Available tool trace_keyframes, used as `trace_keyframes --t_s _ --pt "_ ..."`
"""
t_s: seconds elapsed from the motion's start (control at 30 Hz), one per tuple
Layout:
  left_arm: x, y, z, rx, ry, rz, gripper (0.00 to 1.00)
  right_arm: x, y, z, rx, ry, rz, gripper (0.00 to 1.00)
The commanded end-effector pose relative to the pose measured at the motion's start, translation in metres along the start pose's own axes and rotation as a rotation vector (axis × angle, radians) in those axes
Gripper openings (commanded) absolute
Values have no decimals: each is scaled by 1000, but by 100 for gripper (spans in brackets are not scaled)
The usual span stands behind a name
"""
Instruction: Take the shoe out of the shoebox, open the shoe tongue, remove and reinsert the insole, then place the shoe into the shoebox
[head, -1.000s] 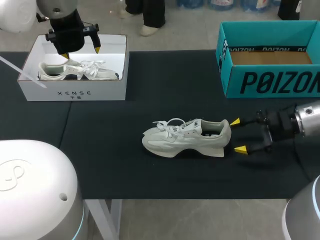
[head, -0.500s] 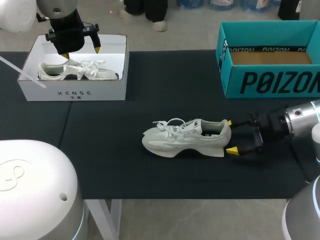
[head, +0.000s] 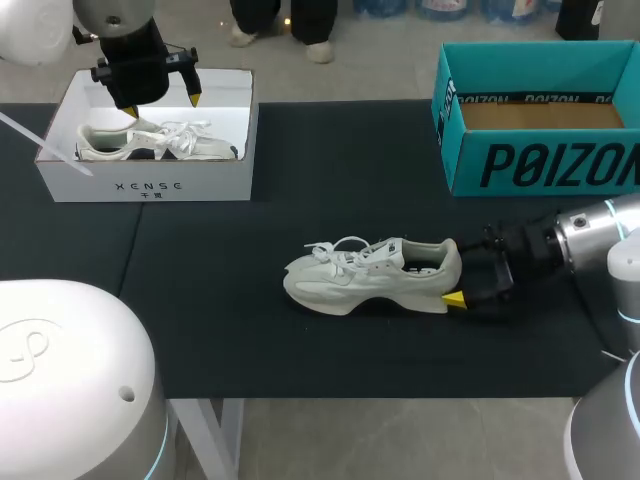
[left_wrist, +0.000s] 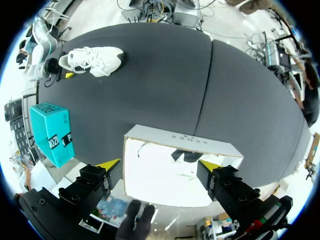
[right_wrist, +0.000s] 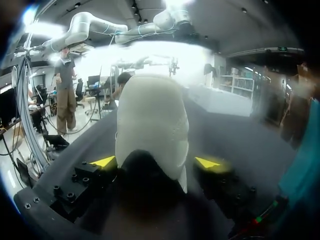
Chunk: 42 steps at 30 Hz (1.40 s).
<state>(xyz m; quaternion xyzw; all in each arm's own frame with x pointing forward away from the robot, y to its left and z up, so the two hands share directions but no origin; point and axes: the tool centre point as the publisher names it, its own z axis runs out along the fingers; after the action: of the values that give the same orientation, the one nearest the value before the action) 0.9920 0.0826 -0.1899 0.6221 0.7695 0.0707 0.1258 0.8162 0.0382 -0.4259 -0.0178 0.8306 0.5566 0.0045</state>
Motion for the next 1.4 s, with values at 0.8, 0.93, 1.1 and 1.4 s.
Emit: trace_keyframes --t_s 0.8,0.93,1.1,1.4 --pt "0 0 0 0 1 1 100 7 -13 18 -48 -26 43 100" --pt "0 0 0 0 1 1 100 7 -12 20 -61 -30 40 100" --pt "0 0 0 0 1 1 100 9 -10 22 -93 -31 42 0" --pt "0 0 0 0 1 1 100 9 -10 22 -93 -31 42 0"
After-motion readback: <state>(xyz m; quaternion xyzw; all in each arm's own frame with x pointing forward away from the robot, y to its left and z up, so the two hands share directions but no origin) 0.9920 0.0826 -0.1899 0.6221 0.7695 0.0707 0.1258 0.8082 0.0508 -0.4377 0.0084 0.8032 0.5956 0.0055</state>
